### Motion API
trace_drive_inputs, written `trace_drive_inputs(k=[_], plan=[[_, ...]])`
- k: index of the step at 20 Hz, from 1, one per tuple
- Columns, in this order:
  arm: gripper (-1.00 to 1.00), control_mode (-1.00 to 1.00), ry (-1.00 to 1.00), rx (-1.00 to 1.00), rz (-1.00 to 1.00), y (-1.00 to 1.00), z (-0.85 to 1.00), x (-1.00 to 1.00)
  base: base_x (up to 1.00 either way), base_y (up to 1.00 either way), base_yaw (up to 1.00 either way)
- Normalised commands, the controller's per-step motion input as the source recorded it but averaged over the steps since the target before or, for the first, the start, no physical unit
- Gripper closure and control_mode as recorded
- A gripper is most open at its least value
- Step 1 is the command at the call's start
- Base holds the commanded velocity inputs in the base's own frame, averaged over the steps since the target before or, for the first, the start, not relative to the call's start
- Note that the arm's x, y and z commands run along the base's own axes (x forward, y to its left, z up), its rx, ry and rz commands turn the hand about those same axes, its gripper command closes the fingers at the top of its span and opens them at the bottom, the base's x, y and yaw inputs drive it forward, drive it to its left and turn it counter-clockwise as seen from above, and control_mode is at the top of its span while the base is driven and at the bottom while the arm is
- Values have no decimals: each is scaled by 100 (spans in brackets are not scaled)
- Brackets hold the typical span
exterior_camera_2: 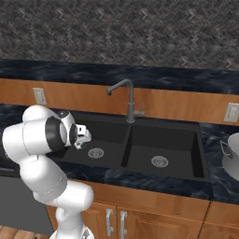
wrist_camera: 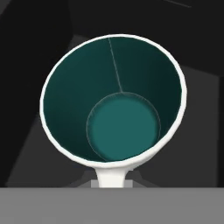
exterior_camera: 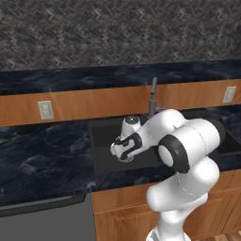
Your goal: Place the mug in the left basin and the pot in the right basin of the sink.
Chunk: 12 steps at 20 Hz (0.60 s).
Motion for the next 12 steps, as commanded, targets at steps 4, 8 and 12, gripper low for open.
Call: trace_drive_inputs(k=[4,8,12], plan=[[100,-100,0,0,0,-9,-28,27,0,0,0],[100,-100,0,-2,0,0,-26,18,0,0,0],[100,-100,0,-4,0,0,-24,14,0,0,0]])
